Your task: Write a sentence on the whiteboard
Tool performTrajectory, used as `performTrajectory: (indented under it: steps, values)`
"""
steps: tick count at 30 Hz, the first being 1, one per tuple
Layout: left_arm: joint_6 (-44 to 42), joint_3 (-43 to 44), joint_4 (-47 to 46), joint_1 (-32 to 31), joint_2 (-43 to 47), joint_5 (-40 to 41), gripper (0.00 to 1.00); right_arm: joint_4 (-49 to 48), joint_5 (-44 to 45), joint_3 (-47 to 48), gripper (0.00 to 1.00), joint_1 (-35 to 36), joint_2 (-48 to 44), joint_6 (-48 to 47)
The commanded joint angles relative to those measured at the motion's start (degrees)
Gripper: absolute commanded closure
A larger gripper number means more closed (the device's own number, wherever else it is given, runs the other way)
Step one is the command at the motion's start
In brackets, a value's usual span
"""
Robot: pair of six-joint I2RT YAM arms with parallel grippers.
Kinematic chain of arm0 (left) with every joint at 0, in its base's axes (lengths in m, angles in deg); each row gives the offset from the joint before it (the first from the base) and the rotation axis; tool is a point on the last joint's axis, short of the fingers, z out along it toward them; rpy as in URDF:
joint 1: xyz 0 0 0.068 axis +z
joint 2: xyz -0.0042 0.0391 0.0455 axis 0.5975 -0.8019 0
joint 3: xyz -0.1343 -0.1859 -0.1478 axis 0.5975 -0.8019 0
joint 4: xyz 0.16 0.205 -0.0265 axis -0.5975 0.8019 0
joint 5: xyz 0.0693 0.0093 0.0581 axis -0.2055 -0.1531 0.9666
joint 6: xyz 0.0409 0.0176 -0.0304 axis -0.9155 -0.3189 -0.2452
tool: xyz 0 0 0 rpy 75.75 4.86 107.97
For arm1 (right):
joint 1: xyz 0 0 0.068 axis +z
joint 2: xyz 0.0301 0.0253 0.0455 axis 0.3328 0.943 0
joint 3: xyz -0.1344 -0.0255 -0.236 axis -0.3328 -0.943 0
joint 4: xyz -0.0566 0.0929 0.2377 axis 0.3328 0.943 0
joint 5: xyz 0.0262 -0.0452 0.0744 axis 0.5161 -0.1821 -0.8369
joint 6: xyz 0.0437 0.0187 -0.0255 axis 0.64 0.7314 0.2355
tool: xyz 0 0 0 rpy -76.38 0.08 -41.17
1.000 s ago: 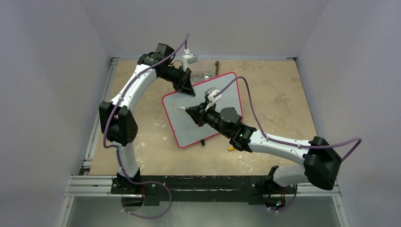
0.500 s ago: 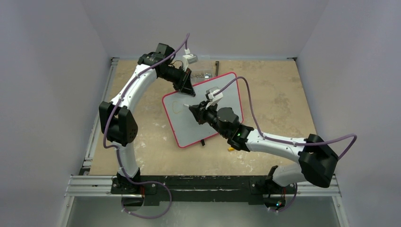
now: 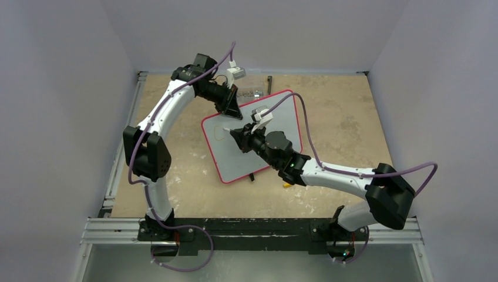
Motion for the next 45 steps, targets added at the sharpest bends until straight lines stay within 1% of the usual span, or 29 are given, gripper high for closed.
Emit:
performTrajectory:
  steps: [1,12,17,23,27,30,45]
  values:
    - [-6.7,1.0,0.2,-1.6,0.0,4.1,1.0,-0.4,1.3,1.2,1.0,-0.3,1.1,0.0]
    - [-6.7,1.1,0.2,-1.7,-0.2,4.2,1.0,0.4,-0.9,-2.5,1.0,-0.3,0.3,1.3]
    - [-6.7,1.1,0.3,-1.8,-0.1,4.2,1.0,1.1,0.2,-4.4,1.0,-0.3,-1.0,2.0]
    - [-6.8,0.9,0.6,-2.1,0.0,4.6,1.0,3.7,4.0,-4.8,1.0,-0.3,-2.3,3.4]
    - [-6.8,0.8,0.5,-2.1,0.1,4.5,1.0,5.9,7.4,-4.2,1.0,-0.3,-3.4,4.7]
    - [-6.8,0.9,0.5,-2.2,-0.1,4.4,1.0,6.1,8.3,-4.0,1.0,-0.3,-3.8,4.9]
    - [-6.9,1.0,0.7,-2.4,-0.1,4.4,1.0,5.1,7.8,2.8,1.0,-0.3,0.2,3.0]
